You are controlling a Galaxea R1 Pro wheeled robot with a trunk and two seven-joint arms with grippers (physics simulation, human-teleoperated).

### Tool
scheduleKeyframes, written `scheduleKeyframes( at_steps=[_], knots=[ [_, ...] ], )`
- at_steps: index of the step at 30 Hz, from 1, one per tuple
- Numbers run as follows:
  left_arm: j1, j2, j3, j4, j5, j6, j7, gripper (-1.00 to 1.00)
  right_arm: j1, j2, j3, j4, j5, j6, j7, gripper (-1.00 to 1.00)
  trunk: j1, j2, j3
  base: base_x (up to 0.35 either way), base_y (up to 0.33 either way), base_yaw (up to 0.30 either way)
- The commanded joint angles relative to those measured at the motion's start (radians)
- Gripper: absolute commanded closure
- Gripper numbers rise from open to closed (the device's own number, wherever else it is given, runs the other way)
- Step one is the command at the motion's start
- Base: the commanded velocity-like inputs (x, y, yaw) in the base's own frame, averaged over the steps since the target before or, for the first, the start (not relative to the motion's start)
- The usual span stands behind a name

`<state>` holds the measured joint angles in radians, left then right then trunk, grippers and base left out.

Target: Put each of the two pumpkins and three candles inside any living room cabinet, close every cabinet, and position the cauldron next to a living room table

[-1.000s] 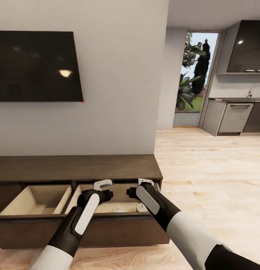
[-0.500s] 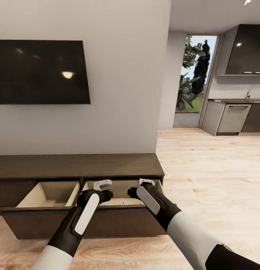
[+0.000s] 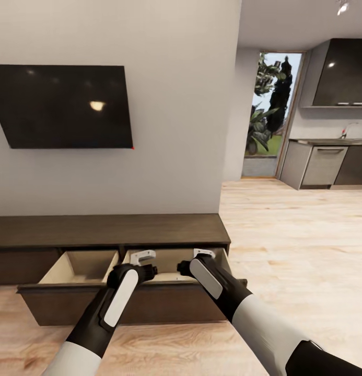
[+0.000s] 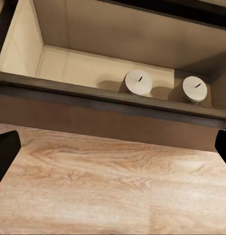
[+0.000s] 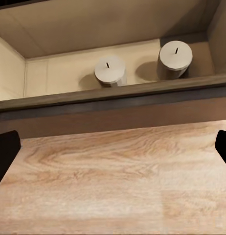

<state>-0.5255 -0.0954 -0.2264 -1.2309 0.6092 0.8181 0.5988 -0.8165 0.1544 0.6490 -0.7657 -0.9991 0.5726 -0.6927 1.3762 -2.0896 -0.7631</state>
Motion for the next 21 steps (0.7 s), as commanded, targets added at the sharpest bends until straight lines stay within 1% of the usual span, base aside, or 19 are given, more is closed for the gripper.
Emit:
scheduleKeyframes(
  at_steps=[1,9,14,16,20,21],
  knots=[
    [-0.001,0.000,-0.001,-0.001,0.011,0.001,0.010,-1.00,-0.001,0.000,0.003,-0.001,-0.007,0.001,-0.008,-1.00,-0.005,0.007,0.002,-0.280,0.162,0.000],
    [-0.001,0.000,-0.001,-0.001,0.011,0.001,0.010,-1.00,-0.001,0.000,0.004,-0.001,-0.007,0.002,-0.003,-1.00,-0.035,0.063,0.027,-0.280,0.160,0.000],
    [-0.001,0.000,-0.001,-0.001,0.010,0.001,0.010,-1.00,-0.001,0.001,0.004,-0.001,-0.007,0.002,0.002,-1.00,-0.054,0.098,0.043,-0.257,0.092,0.000],
    [-0.001,0.000,-0.001,-0.001,0.011,0.001,0.010,-1.00,-0.001,0.001,0.004,-0.001,-0.007,0.002,0.002,-1.00,-0.062,0.112,0.049,-0.158,0.023,0.000],
    [-0.001,0.000,-0.001,-0.001,0.010,0.001,0.010,-1.00,-0.001,0.002,0.004,-0.002,-0.008,0.001,0.002,-1.00,-0.077,0.140,0.062,-0.047,0.007,0.000],
    [-0.001,0.000,-0.002,-0.001,0.009,0.001,0.010,-1.00,-0.001,0.002,0.004,-0.002,-0.008,0.001,0.002,-1.00,-0.077,0.140,0.062,-0.011,0.002,0.000]
  ],
)
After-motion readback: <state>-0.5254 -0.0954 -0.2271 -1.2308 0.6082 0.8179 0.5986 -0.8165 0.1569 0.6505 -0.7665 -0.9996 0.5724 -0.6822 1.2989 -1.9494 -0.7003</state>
